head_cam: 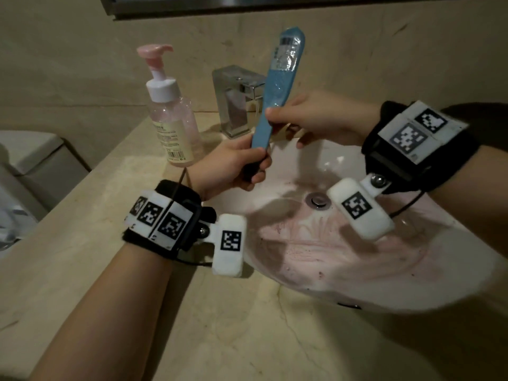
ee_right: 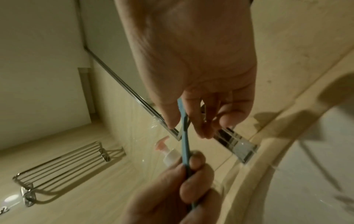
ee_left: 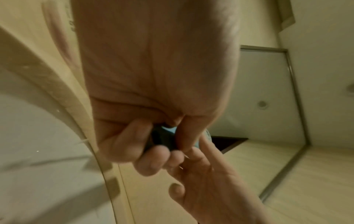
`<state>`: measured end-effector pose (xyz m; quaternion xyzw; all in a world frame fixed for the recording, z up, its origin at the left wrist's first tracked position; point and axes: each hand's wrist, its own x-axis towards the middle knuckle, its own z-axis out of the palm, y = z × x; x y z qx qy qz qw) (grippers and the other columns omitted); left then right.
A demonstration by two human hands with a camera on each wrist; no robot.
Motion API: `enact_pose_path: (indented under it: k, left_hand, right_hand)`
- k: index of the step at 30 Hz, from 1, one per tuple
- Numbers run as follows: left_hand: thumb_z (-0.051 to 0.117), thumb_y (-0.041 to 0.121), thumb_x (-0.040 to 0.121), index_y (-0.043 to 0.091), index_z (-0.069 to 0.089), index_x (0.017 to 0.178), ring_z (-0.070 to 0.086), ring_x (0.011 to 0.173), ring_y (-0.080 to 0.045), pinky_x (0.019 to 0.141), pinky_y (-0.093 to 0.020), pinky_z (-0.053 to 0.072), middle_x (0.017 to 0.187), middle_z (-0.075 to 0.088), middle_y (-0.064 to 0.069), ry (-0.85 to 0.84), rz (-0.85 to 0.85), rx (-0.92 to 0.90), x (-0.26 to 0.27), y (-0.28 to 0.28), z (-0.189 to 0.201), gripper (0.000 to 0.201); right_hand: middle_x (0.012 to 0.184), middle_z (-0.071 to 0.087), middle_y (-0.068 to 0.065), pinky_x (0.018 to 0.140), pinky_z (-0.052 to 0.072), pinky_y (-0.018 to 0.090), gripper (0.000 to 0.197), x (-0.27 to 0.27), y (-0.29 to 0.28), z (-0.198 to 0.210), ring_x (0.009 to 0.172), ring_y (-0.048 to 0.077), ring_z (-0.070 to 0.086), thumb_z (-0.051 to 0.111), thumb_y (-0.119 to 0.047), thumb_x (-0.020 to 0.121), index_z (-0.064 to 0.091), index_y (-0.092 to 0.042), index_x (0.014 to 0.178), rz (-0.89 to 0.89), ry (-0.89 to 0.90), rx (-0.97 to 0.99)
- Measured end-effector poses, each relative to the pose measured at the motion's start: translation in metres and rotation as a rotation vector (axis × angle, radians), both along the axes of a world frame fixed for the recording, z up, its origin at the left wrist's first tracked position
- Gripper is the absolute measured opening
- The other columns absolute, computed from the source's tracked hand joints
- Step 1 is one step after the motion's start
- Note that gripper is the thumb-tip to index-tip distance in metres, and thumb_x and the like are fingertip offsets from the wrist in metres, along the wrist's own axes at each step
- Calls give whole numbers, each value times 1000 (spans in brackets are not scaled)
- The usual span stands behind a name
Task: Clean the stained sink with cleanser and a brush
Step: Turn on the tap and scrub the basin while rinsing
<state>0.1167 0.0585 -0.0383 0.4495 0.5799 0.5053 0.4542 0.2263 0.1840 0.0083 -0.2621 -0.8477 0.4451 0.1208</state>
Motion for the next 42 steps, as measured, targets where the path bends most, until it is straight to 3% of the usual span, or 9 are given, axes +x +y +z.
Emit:
enact_pose_path:
  k: [7,11,15,18,22,31,34,39,42]
  left_hand:
    - [40,16,100,14,51,97,63,65,-10,49,-19,43,78,63,1,193,-22,-194,3,-6,-1,12]
    - [39,16,99,14,47,78,51,44,-8,39,-16,35,63,56,1,-5,119,-259,-28,-18,-9,23]
    - [32,21,100,16,38,69,32,30,-4,29,-12,19,47,41,5,-291,313,-221,-54,-21,-17,32]
    - [32,28,98,18,34,62,24,28,-3,30,-13,13,42,32,8,-364,366,-188,-61,-18,-20,37]
    - [33,32,98,23,33,46,20,31,-5,35,-13,10,42,24,9,-254,385,-145,-60,-11,-26,52]
    - [39,28,96,24,28,54,22,30,-5,34,-7,16,41,29,9,-165,440,-130,-59,-7,-28,44]
    - [39,27,96,23,28,58,24,29,-5,33,-6,18,40,32,10,-133,436,-136,-58,-7,-27,40]
    - [38,25,96,23,28,57,22,30,-5,32,-7,15,40,31,10,-105,426,-134,-56,-6,-27,40]
    - [38,24,95,23,27,57,19,30,-4,35,-8,11,40,30,10,-106,421,-128,-55,-5,-26,40]
  right_hand:
    - [84,61,-2,65,43,21,23,5,-7,-18,76,11,51,56,-33,92,65,-12,96,-76,75,-59]
    - [88,66,0,73,47,22,17,38,12,-22,78,10,59,54,-24,92,66,-16,83,62,97,-59]
    - [81,72,-10,72,52,15,39,76,37,-31,79,1,66,69,-61,61,74,-25,75,342,-178,-130]
    - [65,68,-11,64,46,13,24,74,54,-47,59,-7,59,60,-47,78,68,-26,71,354,-520,123]
    - [65,58,-5,58,39,13,33,40,67,-75,59,10,50,44,-24,99,54,-22,68,317,-745,443]
    - [86,56,0,71,41,28,18,-55,73,-107,82,21,53,46,-33,95,59,-24,87,163,-631,754]
    - [84,58,7,75,47,34,21,-54,97,-107,78,25,53,55,-27,92,60,-14,76,88,-679,746]
    - [103,66,13,79,47,34,31,-42,110,-105,91,30,61,60,-35,88,67,-8,102,15,-820,848]
    - [102,66,11,80,48,34,30,-52,98,-99,92,28,60,59,-37,89,68,-11,101,37,-683,875]
